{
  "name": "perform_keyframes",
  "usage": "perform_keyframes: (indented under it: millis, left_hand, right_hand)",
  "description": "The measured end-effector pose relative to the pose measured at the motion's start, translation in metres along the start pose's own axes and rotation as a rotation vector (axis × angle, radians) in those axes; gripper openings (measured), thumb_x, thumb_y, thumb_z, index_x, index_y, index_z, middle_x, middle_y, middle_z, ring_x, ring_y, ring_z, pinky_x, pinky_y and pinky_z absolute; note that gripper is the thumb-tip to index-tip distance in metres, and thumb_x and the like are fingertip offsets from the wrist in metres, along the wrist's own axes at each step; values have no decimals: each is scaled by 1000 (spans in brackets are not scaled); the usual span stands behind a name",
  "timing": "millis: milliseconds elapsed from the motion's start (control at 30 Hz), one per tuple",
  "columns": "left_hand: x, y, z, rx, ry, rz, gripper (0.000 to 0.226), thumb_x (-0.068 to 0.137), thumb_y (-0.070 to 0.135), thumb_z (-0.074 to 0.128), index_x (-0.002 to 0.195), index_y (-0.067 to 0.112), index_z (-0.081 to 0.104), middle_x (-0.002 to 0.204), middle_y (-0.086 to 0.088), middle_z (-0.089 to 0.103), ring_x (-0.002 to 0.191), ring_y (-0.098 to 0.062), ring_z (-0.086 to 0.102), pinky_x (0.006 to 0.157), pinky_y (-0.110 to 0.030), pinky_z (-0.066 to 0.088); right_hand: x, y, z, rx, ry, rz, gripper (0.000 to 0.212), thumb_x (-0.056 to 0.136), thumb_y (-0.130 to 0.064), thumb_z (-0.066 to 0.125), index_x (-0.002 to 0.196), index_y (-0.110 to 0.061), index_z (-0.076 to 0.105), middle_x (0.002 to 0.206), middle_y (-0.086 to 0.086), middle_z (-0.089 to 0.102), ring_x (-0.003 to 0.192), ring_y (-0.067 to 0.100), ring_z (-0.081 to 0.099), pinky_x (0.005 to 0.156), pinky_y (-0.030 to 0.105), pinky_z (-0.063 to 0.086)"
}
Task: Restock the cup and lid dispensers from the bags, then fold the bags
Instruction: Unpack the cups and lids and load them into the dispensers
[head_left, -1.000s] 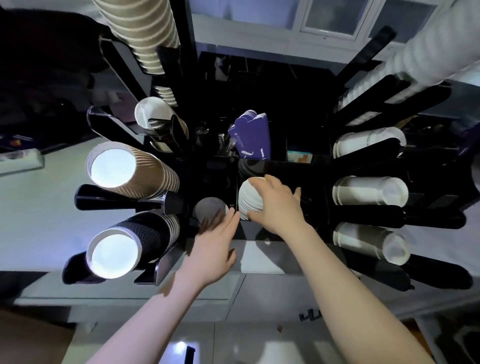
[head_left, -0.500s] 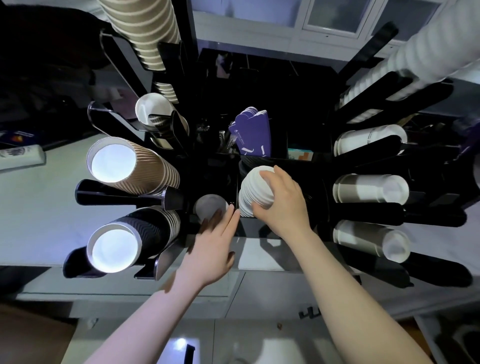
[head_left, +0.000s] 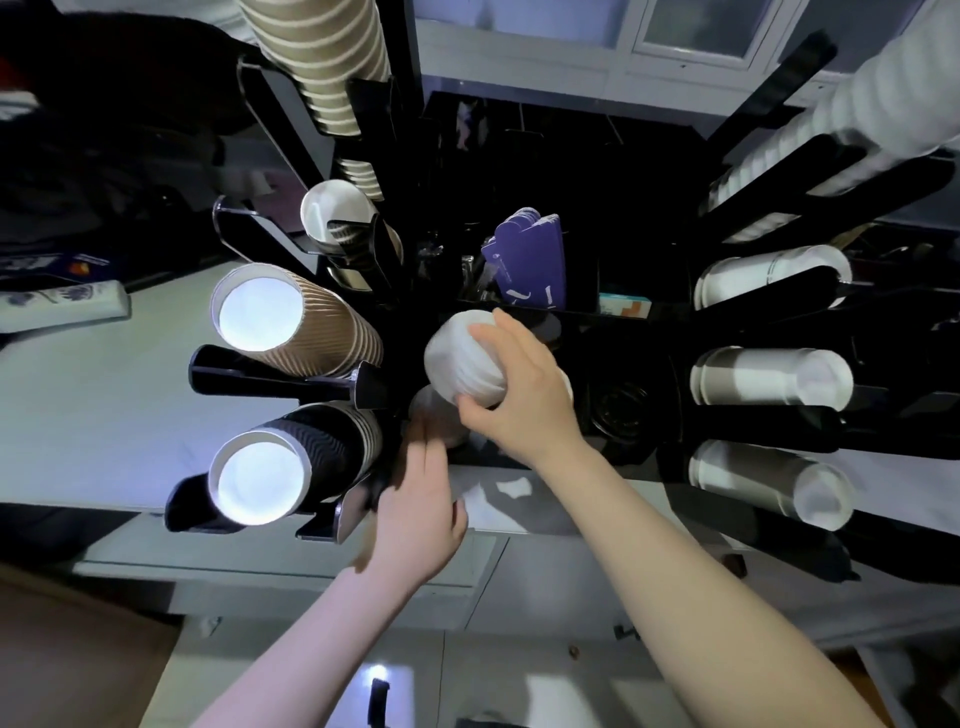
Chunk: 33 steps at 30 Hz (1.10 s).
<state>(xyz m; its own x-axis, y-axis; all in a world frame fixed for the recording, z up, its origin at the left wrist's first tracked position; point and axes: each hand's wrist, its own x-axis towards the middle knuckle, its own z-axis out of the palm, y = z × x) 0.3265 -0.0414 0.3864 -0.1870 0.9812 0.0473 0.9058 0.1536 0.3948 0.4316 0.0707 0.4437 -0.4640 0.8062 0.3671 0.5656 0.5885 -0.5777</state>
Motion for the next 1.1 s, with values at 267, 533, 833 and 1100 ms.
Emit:
perform_keyframes:
  millis: [267,533,833,1100]
  left_hand:
    - [0,-1,-1,-49,26,-42,92,88,24,52,147,6,-17,156,-11,-21,138,-28,29,93,-28,38]
    - [1,-4,5,40,6,-57,92,89,28,49,146,7,-21,155,-8,-26,122,-31,48,93,-31,41]
    - [15,3,2,84,34,88,85,86,23,53,151,13,-1,158,-5,-16,147,-20,-10,111,-31,28]
    - [34,2,14,401,-52,45,87,84,30,46,151,11,-5,159,-11,-11,147,-24,-10,115,-46,-8]
  right_hand:
    - [5,2,40,-266,-116,-78,76,70,-31,79,132,0,48,147,19,38,127,38,39,108,42,33]
    - [-7,11,61,-576,-213,-104,50,83,-17,58,131,-15,46,147,3,35,142,26,15,111,60,-6]
    - [-34,38,18,-382,30,-72,54,77,-21,66,130,-15,55,149,8,39,143,29,26,114,54,10]
    - [-46,61,6,-626,-276,107,74,84,-26,47,151,-29,15,161,-3,6,148,21,-7,109,61,-15]
